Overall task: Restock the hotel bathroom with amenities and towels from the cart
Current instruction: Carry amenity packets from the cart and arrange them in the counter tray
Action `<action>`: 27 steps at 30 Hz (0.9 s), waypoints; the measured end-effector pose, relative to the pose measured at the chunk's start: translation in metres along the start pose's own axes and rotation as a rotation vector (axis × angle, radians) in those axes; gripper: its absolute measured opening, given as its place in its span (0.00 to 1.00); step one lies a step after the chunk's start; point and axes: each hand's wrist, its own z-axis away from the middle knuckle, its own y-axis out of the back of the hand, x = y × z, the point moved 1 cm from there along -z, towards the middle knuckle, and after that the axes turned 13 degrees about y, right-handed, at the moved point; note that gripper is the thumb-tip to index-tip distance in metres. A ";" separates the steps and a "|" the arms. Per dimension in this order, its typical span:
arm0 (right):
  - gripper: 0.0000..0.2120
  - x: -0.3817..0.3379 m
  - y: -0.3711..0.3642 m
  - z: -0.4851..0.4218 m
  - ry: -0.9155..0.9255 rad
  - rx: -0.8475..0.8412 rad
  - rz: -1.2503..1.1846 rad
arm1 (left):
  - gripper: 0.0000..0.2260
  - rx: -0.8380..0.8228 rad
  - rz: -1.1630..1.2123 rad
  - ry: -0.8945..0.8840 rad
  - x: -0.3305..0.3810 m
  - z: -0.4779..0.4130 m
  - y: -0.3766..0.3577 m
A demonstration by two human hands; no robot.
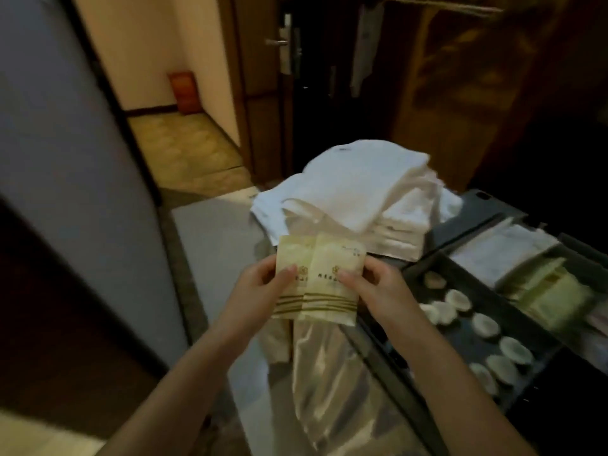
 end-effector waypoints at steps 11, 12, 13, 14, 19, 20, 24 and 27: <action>0.08 0.013 -0.142 -0.048 -0.057 -0.595 -0.100 | 0.08 0.517 0.189 0.183 -0.034 0.047 0.114; 0.08 0.013 -0.152 -0.051 -0.062 -0.639 -0.105 | 0.07 0.560 0.208 0.190 -0.036 0.052 0.117; 0.07 0.014 -0.161 -0.054 -0.065 -0.677 -0.116 | 0.07 0.609 0.226 0.198 -0.038 0.058 0.120; 0.06 0.015 -0.171 -0.057 -0.066 -0.712 -0.128 | 0.07 0.656 0.241 0.206 -0.039 0.063 0.122; 0.08 0.019 -0.218 -0.047 -0.098 -0.951 -0.166 | 0.08 0.890 0.275 0.241 -0.055 0.093 0.129; 0.09 0.020 -0.226 -0.042 -0.102 -0.998 -0.170 | 0.08 0.932 0.273 0.257 -0.060 0.101 0.131; 0.12 0.026 -0.259 -0.017 -0.084 -1.159 -0.137 | 0.09 1.067 0.284 0.312 -0.076 0.136 0.142; 0.11 0.024 -0.288 0.006 -0.050 -1.281 -0.149 | 0.09 1.159 0.357 0.316 -0.087 0.166 0.154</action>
